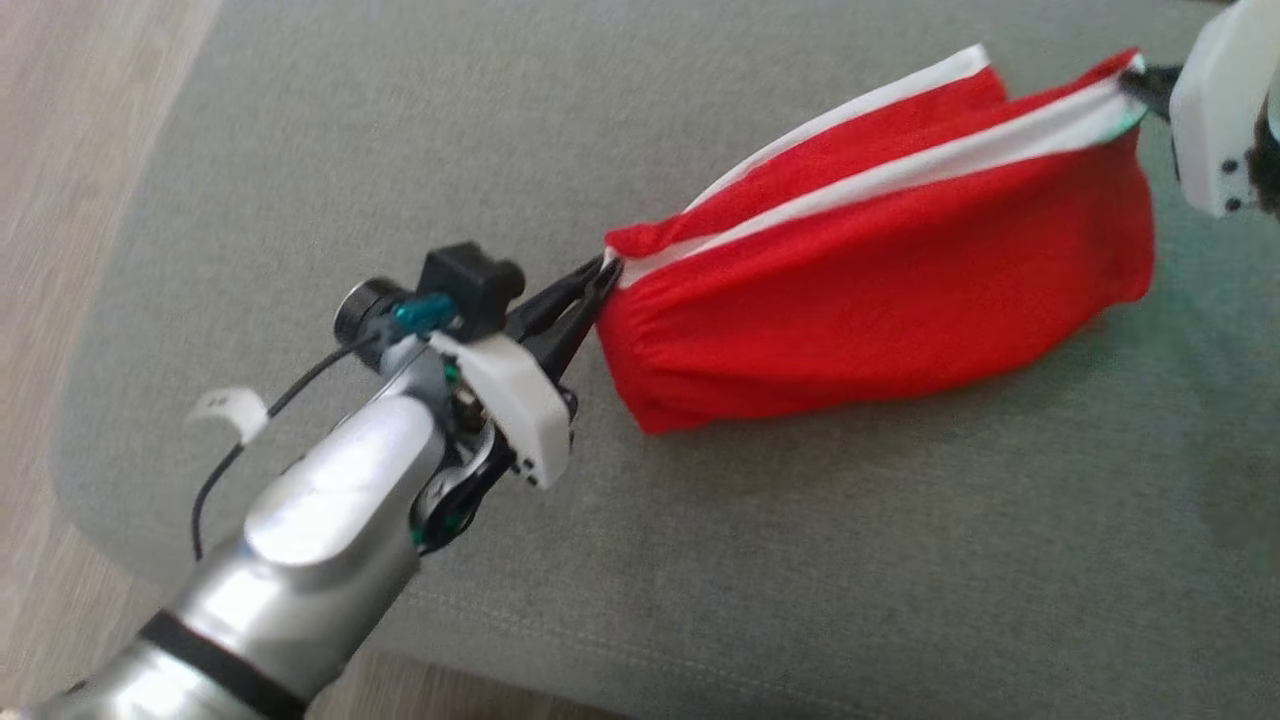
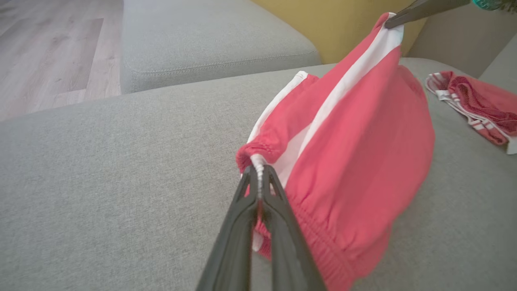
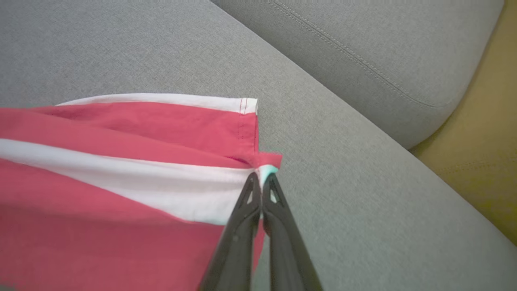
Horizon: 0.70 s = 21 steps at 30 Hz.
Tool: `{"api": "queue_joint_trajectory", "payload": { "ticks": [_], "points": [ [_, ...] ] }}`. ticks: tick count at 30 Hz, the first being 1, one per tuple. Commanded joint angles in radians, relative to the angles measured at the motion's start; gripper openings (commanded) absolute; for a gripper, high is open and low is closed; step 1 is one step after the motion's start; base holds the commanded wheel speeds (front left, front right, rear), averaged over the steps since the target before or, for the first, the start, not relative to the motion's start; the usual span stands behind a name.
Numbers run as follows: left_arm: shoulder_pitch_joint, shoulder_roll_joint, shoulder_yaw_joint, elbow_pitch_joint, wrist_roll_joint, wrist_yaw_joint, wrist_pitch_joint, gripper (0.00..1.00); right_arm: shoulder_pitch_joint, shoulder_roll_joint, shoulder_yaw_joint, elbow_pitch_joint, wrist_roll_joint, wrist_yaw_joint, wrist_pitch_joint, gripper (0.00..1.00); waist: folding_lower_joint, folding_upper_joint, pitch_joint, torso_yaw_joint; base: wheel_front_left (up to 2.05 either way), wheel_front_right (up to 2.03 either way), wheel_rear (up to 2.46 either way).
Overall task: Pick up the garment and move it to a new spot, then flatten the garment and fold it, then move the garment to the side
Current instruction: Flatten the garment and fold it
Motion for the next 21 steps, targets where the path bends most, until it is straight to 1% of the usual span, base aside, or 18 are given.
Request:
{"api": "queue_joint_trajectory", "payload": {
  "ticks": [1,6,7,10,21],
  "points": [
    [-0.062,0.010,0.034,0.001,0.009,-0.007,-0.011,0.00,-0.027,0.000,-0.007,-0.002,-0.018,0.002,-0.017,0.00,-0.0001,0.0000,0.052,0.037,0.00,0.00,0.00],
    [-0.118,-0.051,0.018,0.100,0.009,-0.030,-0.035,0.00,-0.078,0.029,0.021,0.051,-0.051,0.002,-0.066,0.00,-0.0001,0.0000,0.102,0.058,0.00,0.00,0.00],
    [-0.135,-0.071,0.012,0.135,0.008,-0.037,-0.048,0.00,-0.094,0.038,0.035,0.068,-0.059,0.002,-0.087,0.00,-0.0001,0.0000,0.118,0.065,0.00,0.00,0.00],
    [-0.156,-0.096,0.008,0.181,0.004,-0.045,-0.069,0.00,-0.114,0.048,0.057,0.088,-0.071,0.002,-0.131,0.00,-0.0001,0.0000,0.135,0.076,0.00,0.00,0.00],
    [-0.202,-0.148,0.009,0.294,-0.008,-0.060,-0.123,0.00,-0.168,0.069,0.127,0.180,-0.079,0.002,-0.256,0.00,-0.0001,0.0000,0.169,0.104,0.00,0.00,0.00]
  ]
}}
